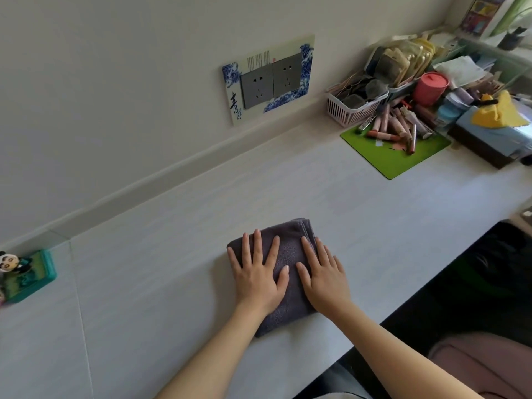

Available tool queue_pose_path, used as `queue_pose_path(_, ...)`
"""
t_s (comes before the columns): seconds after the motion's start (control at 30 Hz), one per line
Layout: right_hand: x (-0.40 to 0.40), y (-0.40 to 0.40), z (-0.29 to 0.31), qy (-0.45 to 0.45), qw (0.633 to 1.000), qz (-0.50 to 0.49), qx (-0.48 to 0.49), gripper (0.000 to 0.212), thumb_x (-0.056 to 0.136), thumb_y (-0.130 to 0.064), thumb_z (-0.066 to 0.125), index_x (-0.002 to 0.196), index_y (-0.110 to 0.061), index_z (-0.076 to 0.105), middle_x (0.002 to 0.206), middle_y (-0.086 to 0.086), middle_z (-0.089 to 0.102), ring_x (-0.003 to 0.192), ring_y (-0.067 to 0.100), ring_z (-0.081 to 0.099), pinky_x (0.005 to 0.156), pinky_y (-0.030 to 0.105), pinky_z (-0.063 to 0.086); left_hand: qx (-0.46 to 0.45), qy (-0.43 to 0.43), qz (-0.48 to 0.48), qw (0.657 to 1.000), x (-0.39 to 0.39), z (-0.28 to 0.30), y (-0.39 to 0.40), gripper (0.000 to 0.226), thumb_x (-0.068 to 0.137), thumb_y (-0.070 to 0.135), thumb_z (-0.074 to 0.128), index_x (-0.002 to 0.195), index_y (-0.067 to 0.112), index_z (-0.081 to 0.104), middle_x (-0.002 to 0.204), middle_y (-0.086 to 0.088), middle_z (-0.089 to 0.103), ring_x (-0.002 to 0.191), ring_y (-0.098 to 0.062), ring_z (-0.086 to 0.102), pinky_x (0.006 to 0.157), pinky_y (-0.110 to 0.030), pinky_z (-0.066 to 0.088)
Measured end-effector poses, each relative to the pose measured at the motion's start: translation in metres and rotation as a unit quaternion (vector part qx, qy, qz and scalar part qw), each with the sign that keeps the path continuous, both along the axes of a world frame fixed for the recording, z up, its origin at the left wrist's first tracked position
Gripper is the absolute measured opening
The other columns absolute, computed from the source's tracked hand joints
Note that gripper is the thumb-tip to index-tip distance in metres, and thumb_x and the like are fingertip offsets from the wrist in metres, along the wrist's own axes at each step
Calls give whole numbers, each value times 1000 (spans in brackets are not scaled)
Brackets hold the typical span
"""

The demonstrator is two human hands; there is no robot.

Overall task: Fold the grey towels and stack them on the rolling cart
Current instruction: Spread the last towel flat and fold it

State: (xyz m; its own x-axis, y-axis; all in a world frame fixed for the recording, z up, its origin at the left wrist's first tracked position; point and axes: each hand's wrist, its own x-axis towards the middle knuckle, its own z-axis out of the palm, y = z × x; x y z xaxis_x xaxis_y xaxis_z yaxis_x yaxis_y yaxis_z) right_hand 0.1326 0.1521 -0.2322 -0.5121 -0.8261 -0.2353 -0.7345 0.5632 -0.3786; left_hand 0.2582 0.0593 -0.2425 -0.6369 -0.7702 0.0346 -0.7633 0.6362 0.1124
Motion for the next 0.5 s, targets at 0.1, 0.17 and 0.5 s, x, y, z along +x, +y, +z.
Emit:
queue_pose_path(0.1, -2, -3, -3, -24, 1000, 0, -13, 75, 78, -62, -4, 148, -37, -1, 159, 2, 7, 145, 19, 11, 115, 30, 11, -4, 18, -1, 1000, 1, -2, 0, 65, 85, 53, 39, 144, 28, 37, 153, -15, 29, 142, -36, 19, 108, -66, 13)
queue_pose_path(0.17, -4, -6, -2, -38, 999, 6, -11, 76, 77, -62, -4, 148, -36, -1, 159, 2, 6, 145, 19, 11, 115, 30, 12, 2, 29, -4, 1000, 3, -3, -1, 64, 85, 53, 40, 144, 28, 37, 153, -14, 29, 142, -35, 21, 108, -65, 14)
queue_pose_path(0.5, -21, -9, 12, -127, 991, 4, -39, 69, 87, -56, 43, 147, -29, 22, 136, 13, 43, 122, 33, 39, 103, 39, 31, 131, 260, 154, 944, 17, 9, 16, 58, 88, 34, 53, 143, 19, 39, 155, -10, 21, 142, -20, 17, 113, -33, 22)
